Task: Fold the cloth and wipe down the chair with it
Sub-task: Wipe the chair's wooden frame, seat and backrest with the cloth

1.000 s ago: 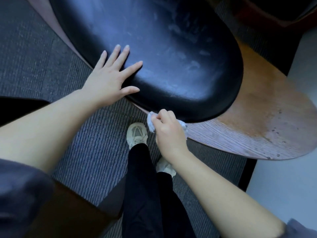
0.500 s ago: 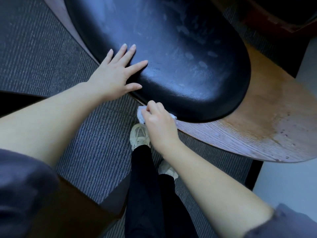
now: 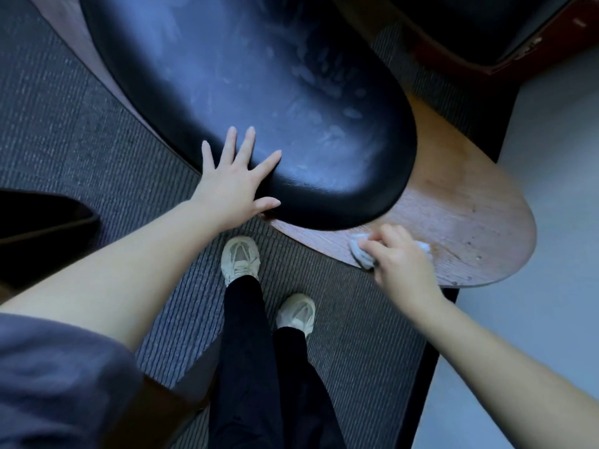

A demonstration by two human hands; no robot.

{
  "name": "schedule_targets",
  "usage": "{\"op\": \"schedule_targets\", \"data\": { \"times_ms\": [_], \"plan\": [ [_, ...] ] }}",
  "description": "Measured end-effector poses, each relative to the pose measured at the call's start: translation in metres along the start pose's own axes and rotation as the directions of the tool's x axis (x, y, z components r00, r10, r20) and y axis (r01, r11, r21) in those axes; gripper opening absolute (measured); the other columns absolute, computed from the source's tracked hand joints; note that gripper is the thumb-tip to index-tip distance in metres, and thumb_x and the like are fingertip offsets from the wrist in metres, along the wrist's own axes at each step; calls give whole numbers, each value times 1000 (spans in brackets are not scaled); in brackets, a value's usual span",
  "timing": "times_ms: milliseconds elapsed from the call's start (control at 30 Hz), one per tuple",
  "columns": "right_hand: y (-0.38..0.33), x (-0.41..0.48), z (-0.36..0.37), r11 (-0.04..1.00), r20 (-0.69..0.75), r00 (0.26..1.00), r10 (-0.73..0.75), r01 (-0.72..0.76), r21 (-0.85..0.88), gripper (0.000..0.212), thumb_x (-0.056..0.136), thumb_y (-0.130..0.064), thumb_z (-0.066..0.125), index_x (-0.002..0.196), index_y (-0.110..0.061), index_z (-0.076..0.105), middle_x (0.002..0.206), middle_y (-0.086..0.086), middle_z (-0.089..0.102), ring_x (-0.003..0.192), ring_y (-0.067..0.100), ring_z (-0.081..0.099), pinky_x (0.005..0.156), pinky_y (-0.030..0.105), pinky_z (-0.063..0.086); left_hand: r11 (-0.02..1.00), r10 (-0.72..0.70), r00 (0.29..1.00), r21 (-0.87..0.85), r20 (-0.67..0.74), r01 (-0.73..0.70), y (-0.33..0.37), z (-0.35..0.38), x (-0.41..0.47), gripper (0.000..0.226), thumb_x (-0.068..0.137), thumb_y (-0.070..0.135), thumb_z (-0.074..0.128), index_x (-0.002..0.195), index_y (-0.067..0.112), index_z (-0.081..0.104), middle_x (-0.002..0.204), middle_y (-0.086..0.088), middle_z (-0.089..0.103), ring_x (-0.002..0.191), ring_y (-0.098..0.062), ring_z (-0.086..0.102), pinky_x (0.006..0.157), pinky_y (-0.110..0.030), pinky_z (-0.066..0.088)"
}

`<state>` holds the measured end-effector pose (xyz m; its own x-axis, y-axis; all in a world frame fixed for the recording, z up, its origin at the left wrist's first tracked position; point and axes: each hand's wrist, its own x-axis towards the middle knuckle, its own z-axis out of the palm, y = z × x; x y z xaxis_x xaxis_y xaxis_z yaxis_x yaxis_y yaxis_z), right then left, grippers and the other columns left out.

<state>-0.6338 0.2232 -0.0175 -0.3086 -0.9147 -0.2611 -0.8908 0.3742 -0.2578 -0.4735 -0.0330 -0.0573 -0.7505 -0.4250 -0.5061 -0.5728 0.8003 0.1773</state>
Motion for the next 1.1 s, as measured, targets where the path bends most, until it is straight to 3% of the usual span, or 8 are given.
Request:
{"op": "schedule_targets", "data": {
  "times_ms": [133, 300, 467, 600, 667, 767, 933, 1100],
  "plan": [
    [15, 16, -12, 960, -25, 960, 279, -278, 40, 9, 71, -1, 54, 65, -7, 58, 81, 4, 49, 78, 19, 40, 61, 34, 38, 1000, 15, 1000, -13, 15, -15, 38, 8, -5, 85, 89, 70, 39, 156, 36, -2, 162, -15, -17, 149, -38, -17, 113, -69, 2],
    [3, -2, -12, 992, 112, 985, -128, 125, 37, 16, 69, -6, 44, 65, -9, 60, 78, 6, 54, 74, 26, 51, 54, 29, 29, 996, -62, 998, -65, 32, 64, 55, 9, -8, 85, 92, 67, 41, 156, 34, -4, 162, -14, -19, 149, -36, -17, 116, -65, 3],
    [42, 27, -32, 966, -10, 966, 258, -257, 35, 9, 69, 2, 65, 65, -6, 62, 79, 9, 51, 80, 29, 48, 62, 30, 29, 993, -117, 992, -10, 46, 118, 69, 8, -5, 89, 92, 66, 42, 156, 28, -7, 161, -21, -19, 148, -42, -14, 119, -59, 5],
    [9, 5, -18, 980, 147, 972, -185, 172, 96, 8, 65, -3, 59, 62, -10, 59, 76, 4, 52, 76, 22, 46, 63, 25, 21, 990, -142, 989, 1, 40, 142, 77, 8, -8, 90, 93, 64, 43, 157, 23, -7, 161, -23, -15, 149, -43, -9, 120, -57, 7],
    [40, 23, -27, 996, 130, 989, -78, 71, 52, 11, 60, 1, 65, 58, -8, 60, 74, 8, 53, 73, 26, 50, 62, 25, 12, 992, -127, 991, 0, 49, 127, 78, 5, -8, 88, 94, 64, 42, 157, 23, -6, 161, -22, -13, 149, -41, -8, 120, -56, 6],
    [73, 45, -37, 981, -3, 981, 195, -195, -12, 13, 66, 7, 65, 63, -6, 62, 77, 11, 52, 75, 27, 47, 61, 30, 21, 997, -73, 996, 1, 51, 73, 80, 1, -7, 88, 94, 63, 41, 157, 21, -3, 163, -19, -11, 150, -38, -7, 119, -57, 6],
    [68, 30, -40, 973, 223, 948, -228, 232, 8, 7, 68, -4, 64, 67, -12, 64, 81, 6, 56, 76, 26, 52, 57, 28, 30, 998, -32, 998, -43, 53, 34, 91, -4, 8, 87, 94, 66, 36, 157, 19, 0, 163, -19, -9, 150, -36, -8, 119, -56, 5],
    [112, 66, -50, 998, 124, 992, -9, 18, -66, 8, 74, 0, 59, 74, -4, 66, 84, 11, 58, 81, 32, 53, 61, 40, 46, 994, 80, 995, -73, 55, -76, 98, -19, 40, 79, 96, 64, 31, 157, 23, 3, 164, -12, -8, 151, -30, -10, 119, -57, 6]
  ]
}}
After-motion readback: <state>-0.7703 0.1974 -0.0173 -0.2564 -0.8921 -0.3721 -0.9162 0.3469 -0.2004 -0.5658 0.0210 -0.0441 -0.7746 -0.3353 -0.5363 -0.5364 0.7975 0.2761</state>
